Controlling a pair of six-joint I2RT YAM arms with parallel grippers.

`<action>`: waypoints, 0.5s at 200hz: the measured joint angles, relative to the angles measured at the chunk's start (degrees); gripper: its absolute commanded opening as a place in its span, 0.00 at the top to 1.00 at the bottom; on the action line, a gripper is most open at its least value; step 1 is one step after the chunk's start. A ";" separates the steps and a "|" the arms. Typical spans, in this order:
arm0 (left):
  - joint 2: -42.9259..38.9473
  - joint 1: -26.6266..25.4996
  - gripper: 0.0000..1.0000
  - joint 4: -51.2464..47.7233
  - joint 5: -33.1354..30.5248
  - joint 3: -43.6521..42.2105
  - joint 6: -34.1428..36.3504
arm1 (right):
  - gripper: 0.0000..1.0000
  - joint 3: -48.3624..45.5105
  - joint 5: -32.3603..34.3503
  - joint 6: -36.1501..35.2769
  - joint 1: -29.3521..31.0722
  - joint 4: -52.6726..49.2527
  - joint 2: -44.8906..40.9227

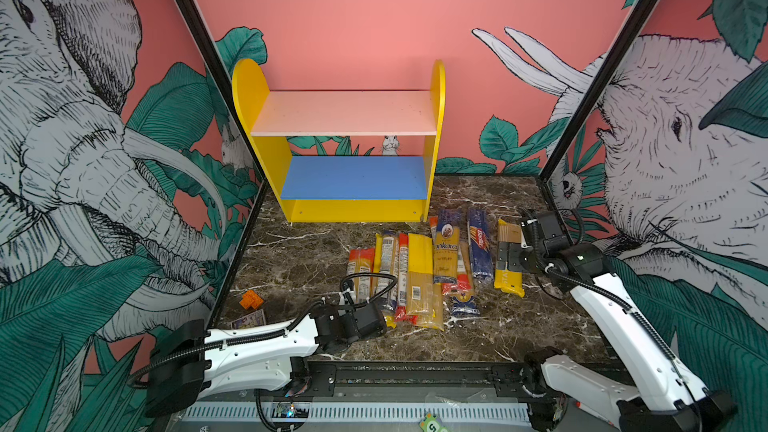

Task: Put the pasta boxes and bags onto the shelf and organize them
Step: 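Lower the left gripper onto the red-banded spaghetti bags nearest it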

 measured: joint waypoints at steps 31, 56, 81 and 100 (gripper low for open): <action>2.36 2.84 0.09 1.22 1.86 -0.04 0.59 | 0.01 -0.31 0.24 -0.85 0.00 -0.24 -1.29; 4.00 4.90 0.09 2.82 3.61 -0.48 1.75 | 0.01 -0.70 0.42 -0.94 0.00 -0.24 -1.97; 4.76 6.99 0.09 3.85 5.31 -0.90 2.97 | 0.01 -1.22 0.44 -1.03 0.00 -0.42 -2.05; 5.05 9.31 0.09 4.28 7.10 -0.90 4.52 | 0.01 -1.29 0.44 -1.07 0.00 -0.55 -2.05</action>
